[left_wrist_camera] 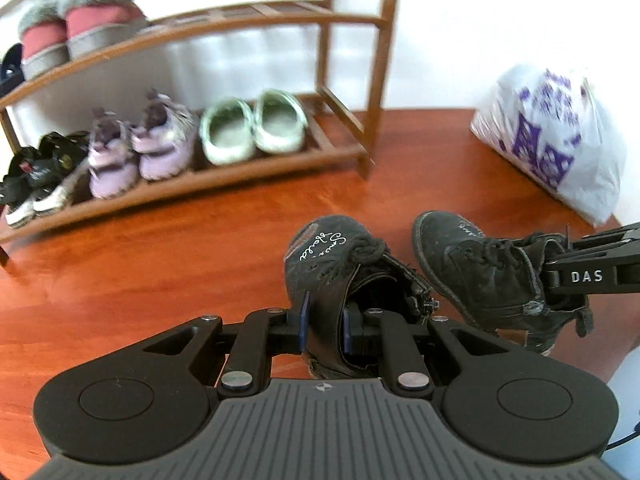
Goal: Organize scattered shoes
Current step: 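Lift both black boots and carry them up toward the upper shelf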
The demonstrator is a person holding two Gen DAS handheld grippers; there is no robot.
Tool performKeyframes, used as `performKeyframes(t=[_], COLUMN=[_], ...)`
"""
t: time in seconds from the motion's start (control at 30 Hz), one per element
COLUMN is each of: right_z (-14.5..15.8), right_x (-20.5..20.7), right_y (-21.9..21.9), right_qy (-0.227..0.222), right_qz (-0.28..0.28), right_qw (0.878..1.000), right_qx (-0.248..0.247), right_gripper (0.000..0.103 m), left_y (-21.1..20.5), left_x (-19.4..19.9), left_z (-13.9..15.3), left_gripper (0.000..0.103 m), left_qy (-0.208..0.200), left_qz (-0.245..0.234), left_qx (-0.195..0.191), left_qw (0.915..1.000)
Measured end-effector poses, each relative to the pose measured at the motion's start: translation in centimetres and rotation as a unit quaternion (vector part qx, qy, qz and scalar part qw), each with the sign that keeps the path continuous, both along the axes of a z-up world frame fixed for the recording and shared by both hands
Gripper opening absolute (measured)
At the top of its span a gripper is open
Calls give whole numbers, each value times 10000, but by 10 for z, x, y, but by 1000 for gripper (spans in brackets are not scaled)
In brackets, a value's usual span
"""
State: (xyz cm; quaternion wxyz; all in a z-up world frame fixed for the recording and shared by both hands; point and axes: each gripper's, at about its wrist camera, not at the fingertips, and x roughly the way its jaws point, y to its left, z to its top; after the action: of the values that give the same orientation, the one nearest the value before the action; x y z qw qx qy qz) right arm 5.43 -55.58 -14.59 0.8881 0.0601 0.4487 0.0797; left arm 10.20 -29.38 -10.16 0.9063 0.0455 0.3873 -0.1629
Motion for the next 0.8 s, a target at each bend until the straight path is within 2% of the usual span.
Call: performKeyframes(t=[0.4, 0.6, 0.8], right_z=[86, 131, 158], right_x=[76, 114, 150], right_y=[63, 89, 103], right_qy=[-691, -1136, -1407], right_qz=[130, 258, 267], right_qw=[9975, 9930, 9894], right_qx=[-101, -215, -252], right_gripper=[23, 23, 23], left_y=[59, 75, 81], left_x=[63, 92, 119], left_z=[69, 105, 138], left_gripper=[18, 18, 18], left_qy=[-450, -906, -1218], left_qz=[217, 429, 598], left_qx=[-273, -618, -820], left_qw=[9984, 9930, 9874])
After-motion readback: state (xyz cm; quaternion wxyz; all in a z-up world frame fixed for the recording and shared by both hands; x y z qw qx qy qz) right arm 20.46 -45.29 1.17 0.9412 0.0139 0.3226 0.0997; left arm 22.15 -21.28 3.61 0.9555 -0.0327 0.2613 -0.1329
